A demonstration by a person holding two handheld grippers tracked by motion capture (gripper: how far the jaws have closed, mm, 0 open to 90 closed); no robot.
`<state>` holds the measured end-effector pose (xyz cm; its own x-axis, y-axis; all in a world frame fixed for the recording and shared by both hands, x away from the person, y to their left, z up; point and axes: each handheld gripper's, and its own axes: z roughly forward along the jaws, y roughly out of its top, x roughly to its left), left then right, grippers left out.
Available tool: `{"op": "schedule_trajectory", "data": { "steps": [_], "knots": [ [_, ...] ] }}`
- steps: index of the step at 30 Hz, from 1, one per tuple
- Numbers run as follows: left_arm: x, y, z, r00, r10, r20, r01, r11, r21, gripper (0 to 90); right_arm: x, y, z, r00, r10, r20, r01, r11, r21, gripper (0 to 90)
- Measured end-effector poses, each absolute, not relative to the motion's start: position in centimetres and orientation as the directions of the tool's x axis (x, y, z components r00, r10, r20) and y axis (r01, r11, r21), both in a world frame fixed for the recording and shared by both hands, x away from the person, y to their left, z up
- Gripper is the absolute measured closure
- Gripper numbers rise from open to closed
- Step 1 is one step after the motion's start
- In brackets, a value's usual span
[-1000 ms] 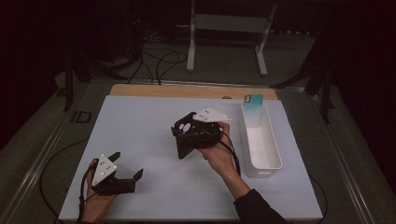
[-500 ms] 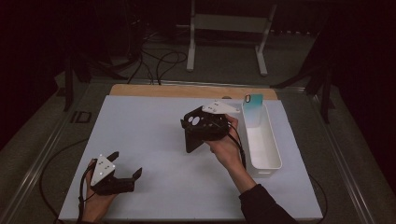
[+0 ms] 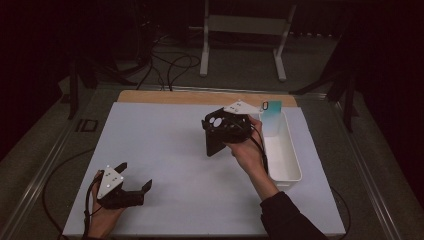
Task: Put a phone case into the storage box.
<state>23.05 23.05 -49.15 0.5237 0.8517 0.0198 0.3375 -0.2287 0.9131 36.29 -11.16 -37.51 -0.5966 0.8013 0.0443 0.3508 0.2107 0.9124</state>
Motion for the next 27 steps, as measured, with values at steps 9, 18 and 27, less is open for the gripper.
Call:
{"op": "schedule_trajectory", "data": {
  "steps": [9, 18, 27],
  "knots": [
    [23.0, 23.1, -49.1, 0.523, 0.852, 0.019, 0.337, -0.227, 0.914, 0.2, 37.4, -12.2, -37.4, -0.559, 0.828, 0.040, 0.363, 0.201, 0.910, 13.7],
    [23.1, 23.0, -49.2, 0.526, 0.851, 0.020, 0.337, -0.230, 0.913, 0.2, 38.4, -13.5, -36.6, -0.521, 0.853, 0.043, 0.364, 0.176, 0.915, 13.8],
    [23.1, 23.0, -49.2, 0.525, 0.851, 0.020, 0.337, -0.229, 0.913, 0.2, 39.2, -14.6, -36.0, -0.485, 0.874, 0.022, 0.366, 0.179, 0.913, 13.8]
  ]
}}
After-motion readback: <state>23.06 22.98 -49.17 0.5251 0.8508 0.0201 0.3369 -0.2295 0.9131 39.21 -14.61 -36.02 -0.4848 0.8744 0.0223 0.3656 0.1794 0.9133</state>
